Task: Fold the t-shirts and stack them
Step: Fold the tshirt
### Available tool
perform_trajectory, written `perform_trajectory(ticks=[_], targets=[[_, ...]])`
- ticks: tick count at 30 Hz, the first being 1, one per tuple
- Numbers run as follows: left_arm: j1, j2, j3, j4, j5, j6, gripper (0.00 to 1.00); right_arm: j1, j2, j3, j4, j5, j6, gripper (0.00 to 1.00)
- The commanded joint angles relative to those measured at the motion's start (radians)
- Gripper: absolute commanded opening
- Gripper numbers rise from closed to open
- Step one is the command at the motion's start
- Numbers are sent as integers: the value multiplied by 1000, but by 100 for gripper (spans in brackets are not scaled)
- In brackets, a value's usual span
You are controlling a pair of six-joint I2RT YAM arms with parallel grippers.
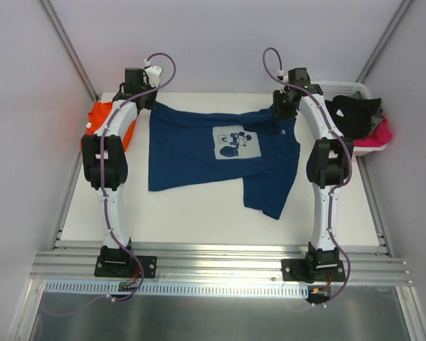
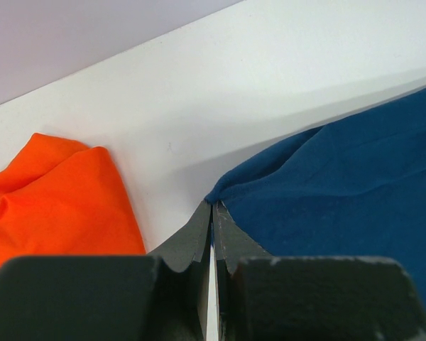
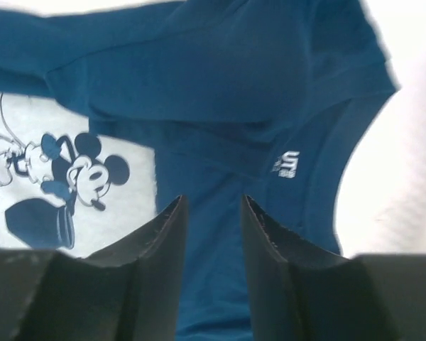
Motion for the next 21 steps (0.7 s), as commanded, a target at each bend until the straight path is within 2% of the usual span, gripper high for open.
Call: perform_trajectory(ticks=[1, 10, 21], targets=[[-4, -45, -2, 38, -6, -20, 0, -11, -12, -14, -31, -82, 43, 37], [-4, -86, -19, 38, 2, -10, 0, -24, 88, 11, -25, -56, 24, 34], [-6, -89, -23, 38, -3, -21, 0, -53, 117, 52, -16, -22, 18, 34]])
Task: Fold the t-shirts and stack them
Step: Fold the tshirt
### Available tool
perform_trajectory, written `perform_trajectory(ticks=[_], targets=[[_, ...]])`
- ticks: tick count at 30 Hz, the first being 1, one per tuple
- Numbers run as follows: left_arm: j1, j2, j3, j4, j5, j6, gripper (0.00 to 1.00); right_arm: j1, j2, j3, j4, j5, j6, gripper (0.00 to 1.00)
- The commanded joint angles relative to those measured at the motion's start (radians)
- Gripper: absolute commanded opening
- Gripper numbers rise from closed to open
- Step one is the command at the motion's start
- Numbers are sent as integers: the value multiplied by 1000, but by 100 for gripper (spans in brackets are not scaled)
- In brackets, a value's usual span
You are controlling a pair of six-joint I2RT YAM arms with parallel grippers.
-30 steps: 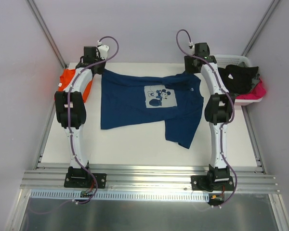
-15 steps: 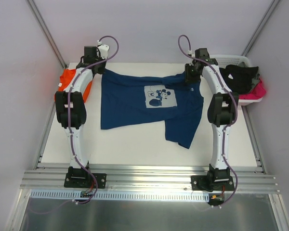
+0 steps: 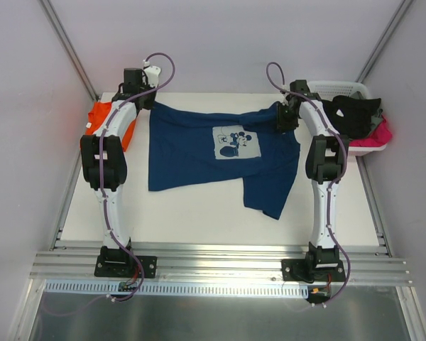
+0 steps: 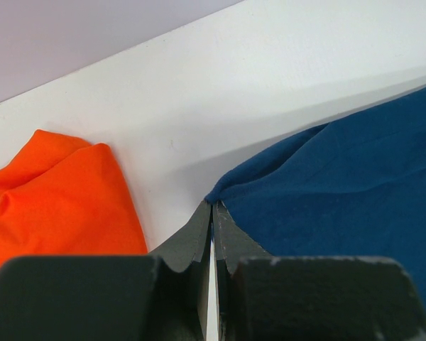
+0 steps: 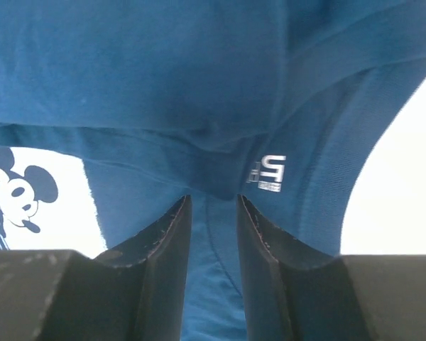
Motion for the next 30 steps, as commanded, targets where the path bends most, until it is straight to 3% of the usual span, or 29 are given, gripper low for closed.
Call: perform_trajectory(ticks=[1, 21, 30], targets=[[-6, -75, -8, 29, -3, -14, 0, -13, -23, 63, 5, 19, 1, 34], [-17, -84, -7, 28, -12, -23, 0, -32, 9, 110, -3, 5, 10, 34], [-17, -85, -2, 29, -12, -26, 0, -24, -7, 57, -17, -31, 33, 33]])
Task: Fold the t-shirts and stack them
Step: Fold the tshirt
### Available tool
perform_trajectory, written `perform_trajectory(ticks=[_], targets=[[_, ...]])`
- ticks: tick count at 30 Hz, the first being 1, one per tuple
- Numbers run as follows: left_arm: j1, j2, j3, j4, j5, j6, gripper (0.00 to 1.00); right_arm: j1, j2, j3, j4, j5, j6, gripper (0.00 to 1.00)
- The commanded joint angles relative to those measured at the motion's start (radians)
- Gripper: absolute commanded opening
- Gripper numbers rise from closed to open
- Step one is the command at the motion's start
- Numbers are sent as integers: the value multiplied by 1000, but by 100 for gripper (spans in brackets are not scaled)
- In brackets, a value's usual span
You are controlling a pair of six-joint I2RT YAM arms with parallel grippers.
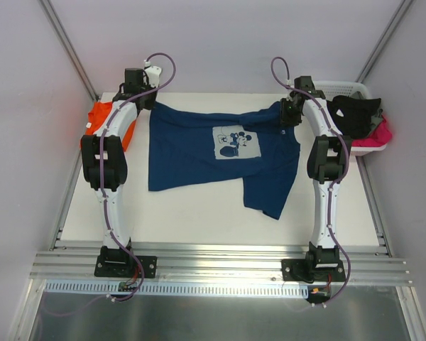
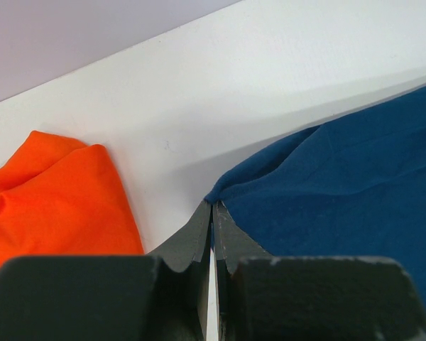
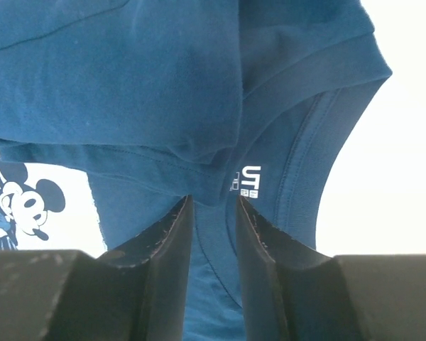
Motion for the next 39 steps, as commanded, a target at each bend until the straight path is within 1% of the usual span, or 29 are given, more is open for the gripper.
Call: perform_trajectory(ticks=[1, 5, 11, 15, 18, 39], targets=[[-9, -85, 1, 29, -14, -27, 0, 4, -7, 1, -14, -35, 27, 33], [-9, -90, -1, 29, -17, -25, 0, 14, -2, 1, -14, -41, 48, 29], [-9, -97, -9, 29, -20, -24, 0, 17, -7, -17, -17, -44, 64, 32], [-9, -94, -1, 28, -17, -30, 0, 17, -21, -56, -13, -75, 91, 32], [-12, -91, 2, 28, -18, -31, 0, 18, -12, -50, -17, -80, 98, 32], [-20, -93, 2, 29, -21, -33, 0, 9, -18, -30, -11, 2, 91, 32]])
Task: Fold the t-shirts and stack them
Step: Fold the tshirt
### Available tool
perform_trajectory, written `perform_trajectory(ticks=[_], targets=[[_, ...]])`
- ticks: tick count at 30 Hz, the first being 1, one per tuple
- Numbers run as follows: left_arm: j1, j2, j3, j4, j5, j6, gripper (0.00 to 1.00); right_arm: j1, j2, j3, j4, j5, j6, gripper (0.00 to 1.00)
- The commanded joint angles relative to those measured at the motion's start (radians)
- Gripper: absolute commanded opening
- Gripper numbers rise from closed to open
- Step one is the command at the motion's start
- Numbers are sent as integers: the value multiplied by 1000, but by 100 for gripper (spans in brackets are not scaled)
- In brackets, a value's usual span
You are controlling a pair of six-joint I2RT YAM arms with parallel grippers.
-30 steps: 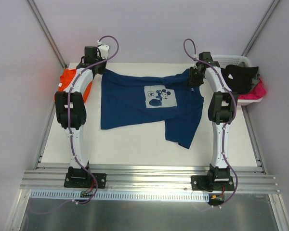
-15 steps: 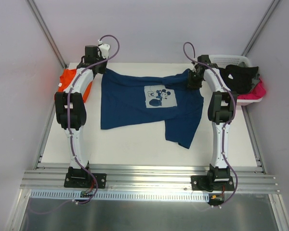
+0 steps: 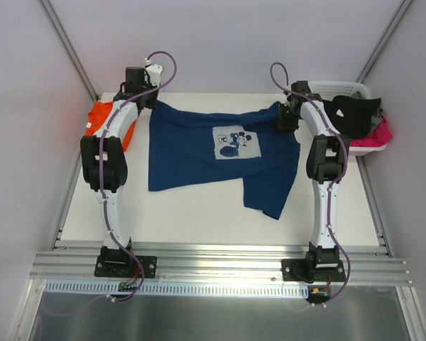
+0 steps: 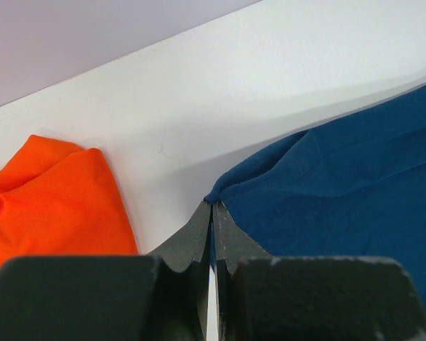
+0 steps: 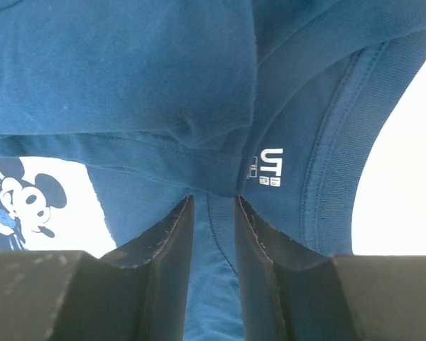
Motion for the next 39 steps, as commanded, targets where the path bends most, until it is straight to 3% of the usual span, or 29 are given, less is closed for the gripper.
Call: perform_trajectory(ticks=[1, 12, 25, 27, 29, 31, 36, 39], targets=[[-9, -72, 8, 27, -23, -14, 0, -1, -18, 31, 0, 29, 9, 32], [-14, -72, 8, 29, -22, -18, 0, -1, -5, 55, -2, 53, 14, 31], [-15, -74, 8, 26, -20, -24, 0, -3, 7, 82, 0, 57, 16, 16], [-17, -74, 11, 26, -22, -23, 0, -1, 8, 83, -3, 59, 16, 18], [-17, -77, 11, 24, -22, -21, 0, 0, 7, 83, -11, 98, 26, 36], [-18, -83, 10, 21, -23, -21, 0, 2, 5, 80, -14, 97, 25, 42], [-20, -97, -2, 19, -28, -29, 0, 2, 11, 85, -22, 88, 20, 43], [-23, -107, -6, 13, -25, -38, 0, -1, 18, 91, -23, 73, 22, 36]])
